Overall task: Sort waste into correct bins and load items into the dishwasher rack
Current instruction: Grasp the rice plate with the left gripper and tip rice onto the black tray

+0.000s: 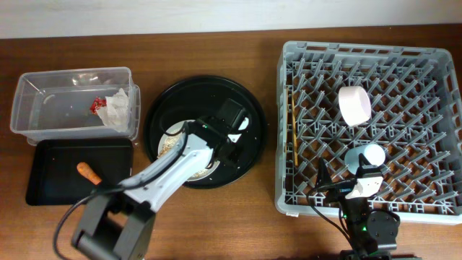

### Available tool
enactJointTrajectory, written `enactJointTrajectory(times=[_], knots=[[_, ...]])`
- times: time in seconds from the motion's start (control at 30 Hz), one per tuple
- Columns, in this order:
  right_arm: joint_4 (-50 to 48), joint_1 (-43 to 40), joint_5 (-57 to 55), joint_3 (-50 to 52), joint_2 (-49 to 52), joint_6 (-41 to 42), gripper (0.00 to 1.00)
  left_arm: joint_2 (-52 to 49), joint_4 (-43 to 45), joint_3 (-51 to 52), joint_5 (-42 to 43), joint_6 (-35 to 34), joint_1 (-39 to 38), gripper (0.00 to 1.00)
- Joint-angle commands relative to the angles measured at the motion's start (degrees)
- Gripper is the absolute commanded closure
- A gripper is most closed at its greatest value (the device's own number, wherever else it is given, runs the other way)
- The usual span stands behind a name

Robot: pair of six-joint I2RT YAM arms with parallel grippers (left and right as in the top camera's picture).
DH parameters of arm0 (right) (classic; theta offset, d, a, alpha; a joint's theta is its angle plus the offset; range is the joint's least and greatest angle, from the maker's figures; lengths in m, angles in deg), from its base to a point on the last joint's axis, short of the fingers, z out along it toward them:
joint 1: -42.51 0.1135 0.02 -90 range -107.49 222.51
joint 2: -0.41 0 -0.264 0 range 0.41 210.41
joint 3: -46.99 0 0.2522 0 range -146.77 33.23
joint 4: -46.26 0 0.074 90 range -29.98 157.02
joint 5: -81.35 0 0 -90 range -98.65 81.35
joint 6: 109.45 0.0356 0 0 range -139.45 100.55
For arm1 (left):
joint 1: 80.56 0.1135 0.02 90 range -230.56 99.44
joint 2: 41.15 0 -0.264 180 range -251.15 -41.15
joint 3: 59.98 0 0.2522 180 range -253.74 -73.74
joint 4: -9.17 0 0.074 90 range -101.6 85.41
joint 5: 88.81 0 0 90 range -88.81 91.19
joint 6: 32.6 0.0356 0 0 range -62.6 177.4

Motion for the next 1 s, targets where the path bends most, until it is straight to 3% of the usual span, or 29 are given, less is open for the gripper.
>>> enactJointTrajectory(times=[0.0,0.1,0.13,0.2,0.27,0.3,0.33,0.37,0.4,0.43,0.53,0.63,0.67,0.97], knots=[[0.15,-0.31,0.50,0.42,-0.37,-0.35,0.02,-5.38,0.17,-0.11,-6.99,-3.96,0.04,0.66],[0.15,-0.31,0.50,0.42,-0.37,-0.35,0.02,-9.31,0.20,-0.11,-6.95,-3.89,0.02,0.65],[0.15,-0.31,0.48,0.42,-0.37,-0.35,0.02,-10.49,0.20,-0.11,-6.88,-3.87,0.02,0.71],[0.15,-0.31,0.50,0.42,-0.37,-0.35,0.02,-11.19,0.24,-0.11,-6.88,-3.69,0.02,0.98],[0.15,-0.31,0.50,0.42,-0.37,-0.35,0.02,-11.19,0.35,-0.11,-6.91,-3.67,0.02,1.00],[0.15,-0.31,0.50,0.42,-0.37,-0.35,0.02,-11.17,0.33,-0.20,-6.95,-3.67,0.02,0.91],[0.15,-0.31,0.50,0.42,-0.37,-0.35,0.02,-11.17,0.24,-0.66,-6.95,-3.67,0.02,0.61],[0.15,-0.31,0.50,0.42,-0.37,-0.35,0.02,-11.17,-0.04,-1.05,-6.93,-3.67,0.02,0.57],[0.15,-0.31,0.48,0.42,-0.37,-0.35,0.02,-11.17,-0.59,-1.79,-6.95,-3.67,0.02,0.45],[0.15,-0.31,0.50,0.42,-0.37,-0.35,0.02,-11.17,-3.30,-4.02,-6.99,-3.32,0.02,0.38],[0.15,-0.31,0.50,0.42,-0.37,-0.35,0.02,-11.17,-7.37,-8.50,-7.17,-2.82,0.02,0.36],[0.15,-0.31,0.50,0.42,-0.37,-0.35,0.02,-11.17,-7.43,-8.70,-7.21,-2.80,-0.72,0.53],[0.15,-0.33,0.50,0.42,-0.37,-0.35,0.02,-11.17,-7.41,-8.68,-7.21,-2.80,-1.40,0.69],[0.15,-0.31,0.48,0.42,-0.37,-0.35,0.02,-15.82,-5.16,-6.36,-12.59,-2.40,-3.23,0.82]])
